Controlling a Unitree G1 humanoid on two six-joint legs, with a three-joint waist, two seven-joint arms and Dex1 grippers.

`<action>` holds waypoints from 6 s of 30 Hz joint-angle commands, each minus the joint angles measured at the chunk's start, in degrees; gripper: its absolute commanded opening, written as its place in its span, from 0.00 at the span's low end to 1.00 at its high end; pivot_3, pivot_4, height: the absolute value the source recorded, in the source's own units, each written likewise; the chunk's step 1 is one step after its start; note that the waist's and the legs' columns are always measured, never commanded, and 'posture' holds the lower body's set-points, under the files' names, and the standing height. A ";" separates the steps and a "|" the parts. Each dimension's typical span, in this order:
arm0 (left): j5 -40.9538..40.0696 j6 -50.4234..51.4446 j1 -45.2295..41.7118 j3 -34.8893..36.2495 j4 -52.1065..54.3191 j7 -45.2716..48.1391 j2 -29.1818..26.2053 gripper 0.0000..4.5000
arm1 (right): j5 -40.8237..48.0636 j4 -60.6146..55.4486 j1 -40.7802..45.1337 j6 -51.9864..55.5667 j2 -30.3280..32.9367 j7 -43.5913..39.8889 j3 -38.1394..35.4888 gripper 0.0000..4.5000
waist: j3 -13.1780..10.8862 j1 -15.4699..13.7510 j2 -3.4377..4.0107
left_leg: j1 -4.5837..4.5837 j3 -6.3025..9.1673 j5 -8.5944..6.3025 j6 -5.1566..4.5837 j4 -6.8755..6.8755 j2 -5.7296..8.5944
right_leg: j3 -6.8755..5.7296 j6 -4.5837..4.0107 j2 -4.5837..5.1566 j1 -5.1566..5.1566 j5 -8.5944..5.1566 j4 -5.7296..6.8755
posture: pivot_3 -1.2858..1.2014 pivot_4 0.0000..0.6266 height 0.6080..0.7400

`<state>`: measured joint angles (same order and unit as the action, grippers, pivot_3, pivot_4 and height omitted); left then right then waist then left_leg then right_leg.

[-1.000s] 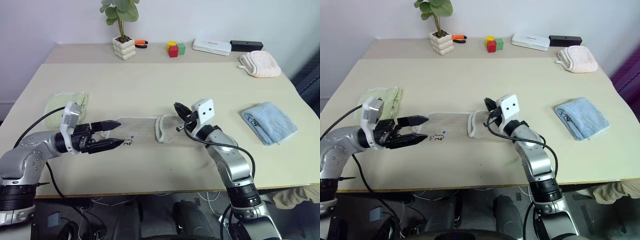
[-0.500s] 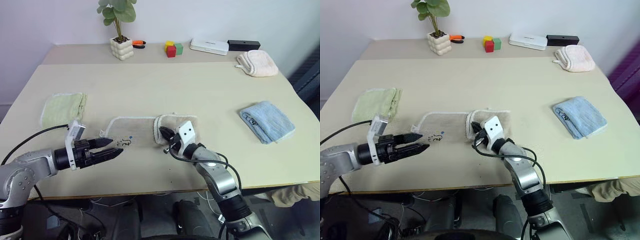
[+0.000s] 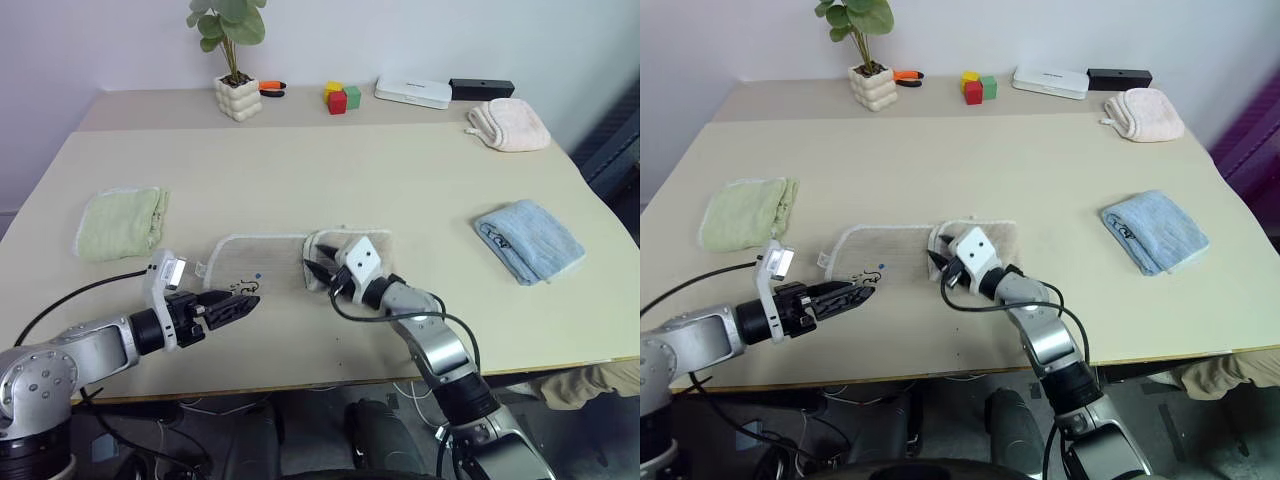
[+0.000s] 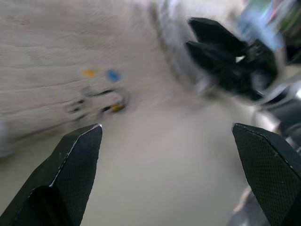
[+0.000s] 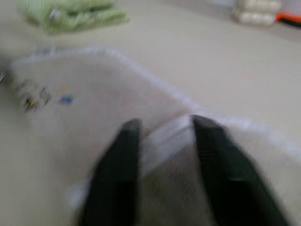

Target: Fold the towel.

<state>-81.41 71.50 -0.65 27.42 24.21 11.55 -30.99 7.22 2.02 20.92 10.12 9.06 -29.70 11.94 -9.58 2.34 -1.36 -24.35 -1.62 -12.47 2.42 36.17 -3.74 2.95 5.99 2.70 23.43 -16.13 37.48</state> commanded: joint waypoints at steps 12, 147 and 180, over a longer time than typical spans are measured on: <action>-31.59 -31.30 12.61 -6.43 9.19 -35.47 3.41 1.00 | 27.65 -18.24 3.27 21.31 22.20 -19.12 -18.60 0.99 | -0.03 -1.76 0.11 | 0.14 -0.32 0.00 0.02 0.01 0.12 | 0.01 -0.39 0.15 -0.22 -0.10 -0.35 | 0.52 0.24 1.00; 33.81 -13.89 -41.87 -17.86 -32.68 25.47 23.84 0.23 | 22.79 -25.79 -3.36 20.91 14.00 8.27 -22.89 0.46 | -0.06 -1.72 0.15 | -0.18 -0.05 0.01 -0.02 -0.04 0.24 | 0.01 0.06 -0.14 -0.30 0.21 -0.97 | 0.52 0.24 1.00; 57.58 -39.28 -34.98 -26.90 -42.19 11.65 33.80 0.00 | -1.96 -6.46 -7.49 7.08 -4.20 29.08 -10.57 0.01 | -0.05 -1.60 0.15 | -0.14 -0.06 0.04 0.03 -0.01 0.28 | 0.01 0.20 -0.12 -0.11 0.22 -0.44 | 0.52 0.24 1.00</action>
<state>-24.24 32.95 -36.04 0.88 -19.14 22.79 2.70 6.07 -4.17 13.76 18.22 4.79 -1.27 2.43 -9.63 0.73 -1.21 -24.48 -1.68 -12.43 2.45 36.16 -3.47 2.96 6.19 2.57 23.32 -15.92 37.04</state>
